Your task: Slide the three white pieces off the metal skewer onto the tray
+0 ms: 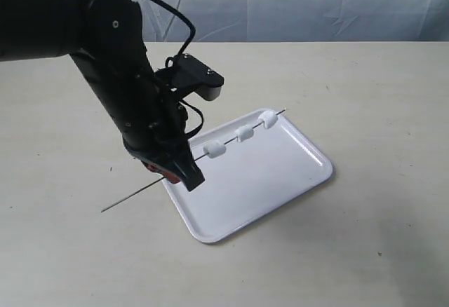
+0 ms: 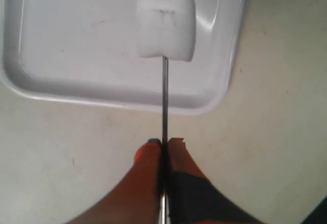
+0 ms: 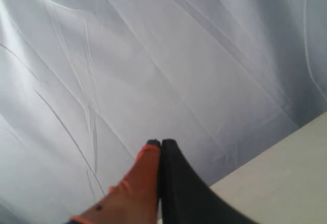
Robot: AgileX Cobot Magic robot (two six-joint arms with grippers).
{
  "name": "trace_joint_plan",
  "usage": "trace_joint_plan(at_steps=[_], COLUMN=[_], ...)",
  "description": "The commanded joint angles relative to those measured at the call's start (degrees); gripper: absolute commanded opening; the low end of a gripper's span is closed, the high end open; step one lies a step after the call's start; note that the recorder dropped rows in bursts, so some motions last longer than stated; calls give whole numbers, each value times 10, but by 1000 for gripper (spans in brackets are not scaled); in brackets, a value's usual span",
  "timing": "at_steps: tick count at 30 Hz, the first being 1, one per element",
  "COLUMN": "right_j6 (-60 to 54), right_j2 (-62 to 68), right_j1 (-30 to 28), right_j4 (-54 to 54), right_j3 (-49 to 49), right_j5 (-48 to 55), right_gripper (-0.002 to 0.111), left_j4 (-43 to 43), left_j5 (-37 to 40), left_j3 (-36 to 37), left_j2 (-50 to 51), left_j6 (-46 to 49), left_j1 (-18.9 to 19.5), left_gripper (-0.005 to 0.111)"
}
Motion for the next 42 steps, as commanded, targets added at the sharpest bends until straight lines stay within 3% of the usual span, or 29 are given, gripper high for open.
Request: trace_joint_plan(at_steps=[1,10,15,19,23,25,27,30,38,42], right_j6=[5,-8,-14,-139,-451,-614,-696,-733,-712,-702], right_j2=[-2,71,169,231,288,328,375,449,603,623], right_j1=[2,2,2,2,2,2,2,2,2,2], right_j4=[-81,-123,-89,104,395,543,628,690,727,727], right_j3=[-24,-173,-212,-229,-230,-230,-230,-230,-239,-246], right_j5=[57,133,244,338,401,446,503,569,575,567], right_gripper=[2,23,23,23,25,32,43,56,57,57], left_j4=[-10,-74,-81,-88,-82,-73,-64,-68,-145,-235], left_j5=[40,66,66,99,110,95,72,28,-79,-120], left_j3=[-2,-2,-2,-2,-2,-2,5,33,92,113], left_j2=[-25,-75,-107,-127,-142,-152,-163,-176,-185,-185], left_j6=[2,2,3,0,3,4,4,2,6,38], left_j1=[-1,-1,-1,-1,-1,-1,-1,-1,-1,-1], left_gripper=[0,0,0,0,0,0,0,0,0,0])
